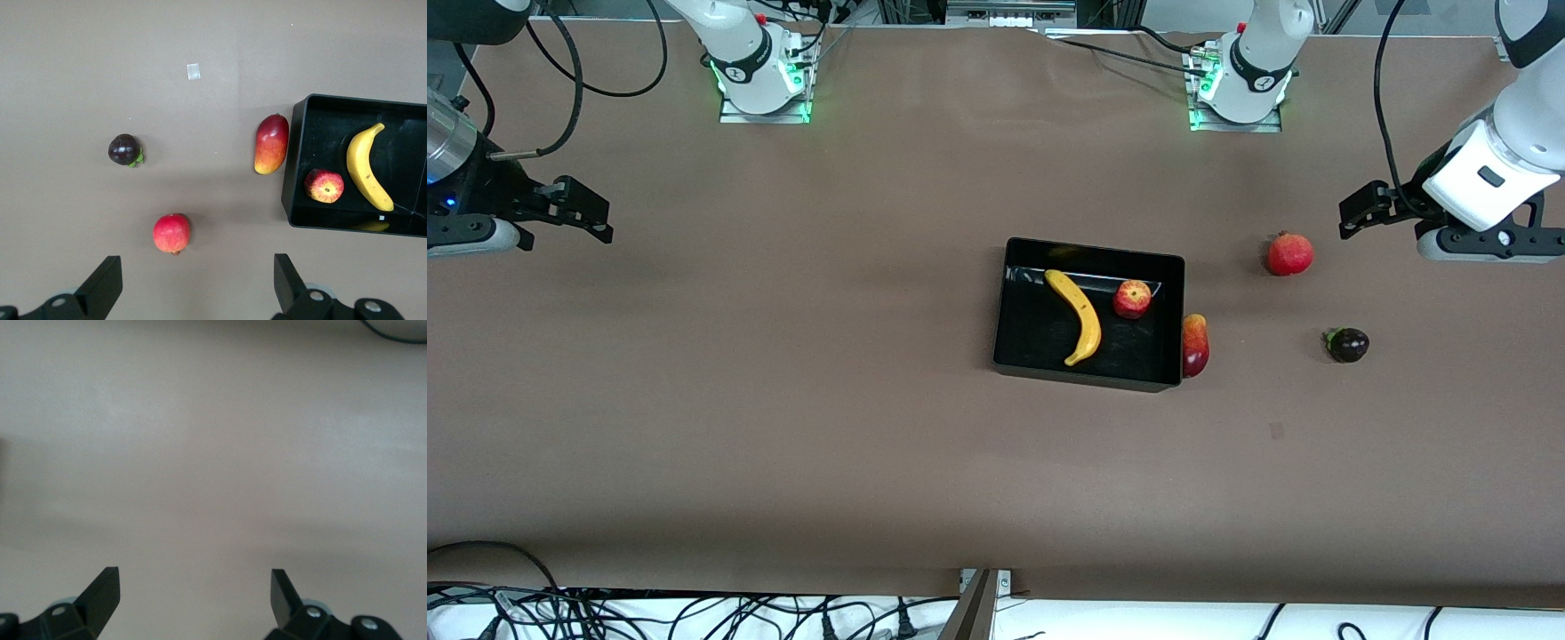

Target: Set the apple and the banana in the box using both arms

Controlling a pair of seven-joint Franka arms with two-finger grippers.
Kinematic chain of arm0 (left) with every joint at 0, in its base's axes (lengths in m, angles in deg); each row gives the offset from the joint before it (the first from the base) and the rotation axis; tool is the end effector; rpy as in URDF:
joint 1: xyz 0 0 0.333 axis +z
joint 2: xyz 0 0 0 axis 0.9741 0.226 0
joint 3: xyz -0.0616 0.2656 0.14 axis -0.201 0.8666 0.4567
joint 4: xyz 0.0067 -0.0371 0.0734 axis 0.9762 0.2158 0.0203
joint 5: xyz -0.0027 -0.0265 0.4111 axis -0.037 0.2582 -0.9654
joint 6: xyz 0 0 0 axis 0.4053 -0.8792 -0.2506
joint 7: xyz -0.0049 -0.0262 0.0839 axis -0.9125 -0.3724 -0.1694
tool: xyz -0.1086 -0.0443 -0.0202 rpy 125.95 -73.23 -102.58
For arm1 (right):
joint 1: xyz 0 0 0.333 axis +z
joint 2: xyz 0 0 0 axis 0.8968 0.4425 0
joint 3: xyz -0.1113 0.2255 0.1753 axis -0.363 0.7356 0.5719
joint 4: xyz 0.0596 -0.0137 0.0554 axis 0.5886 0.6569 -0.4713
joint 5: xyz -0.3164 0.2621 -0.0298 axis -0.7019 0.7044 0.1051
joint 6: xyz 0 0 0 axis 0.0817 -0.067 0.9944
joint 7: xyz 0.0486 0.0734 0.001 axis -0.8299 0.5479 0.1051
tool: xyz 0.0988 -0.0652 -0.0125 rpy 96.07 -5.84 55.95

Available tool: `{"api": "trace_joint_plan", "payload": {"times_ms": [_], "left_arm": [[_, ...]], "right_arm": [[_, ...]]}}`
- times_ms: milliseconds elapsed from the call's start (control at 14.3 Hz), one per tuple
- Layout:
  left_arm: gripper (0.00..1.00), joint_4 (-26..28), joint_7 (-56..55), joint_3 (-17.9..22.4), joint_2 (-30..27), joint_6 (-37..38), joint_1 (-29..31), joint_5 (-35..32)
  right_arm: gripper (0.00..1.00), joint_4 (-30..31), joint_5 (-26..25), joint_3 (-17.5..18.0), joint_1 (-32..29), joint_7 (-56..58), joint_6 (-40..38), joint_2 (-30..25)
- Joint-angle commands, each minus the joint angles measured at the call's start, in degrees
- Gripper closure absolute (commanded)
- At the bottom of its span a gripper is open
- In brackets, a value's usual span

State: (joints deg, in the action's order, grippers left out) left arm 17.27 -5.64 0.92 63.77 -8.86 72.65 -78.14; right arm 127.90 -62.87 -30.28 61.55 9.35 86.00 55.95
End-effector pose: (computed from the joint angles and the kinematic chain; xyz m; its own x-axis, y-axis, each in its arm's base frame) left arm 0.5772 -0.0477 0.5537 0.9986 -0.0007 -0.0535 -0.0007 -1.0000 0.0006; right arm 0.5888 0.0253 0.5690 0.9921 0.1179 0.0421 0.1175 -0.9930 0.0113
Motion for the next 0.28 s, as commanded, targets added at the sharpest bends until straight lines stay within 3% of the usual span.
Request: {"api": "trace_joint_plan", "payload": {"times_ms": [0,210], "left_arm": [[0.00,-3.7,0.4,0.6,1.7,2.1,-0.8,-0.9],[0.00,-4.0,0.4,0.4,2.0,3.1,-0.8,-0.9]], "right_arm": [[0.00,-0.7,0.3,0.7,-1.0,0.2,-0.1,0.1],[0.00,-0.7,0.3,0.8,-1.0,0.2,-0.1,0.1]]}}
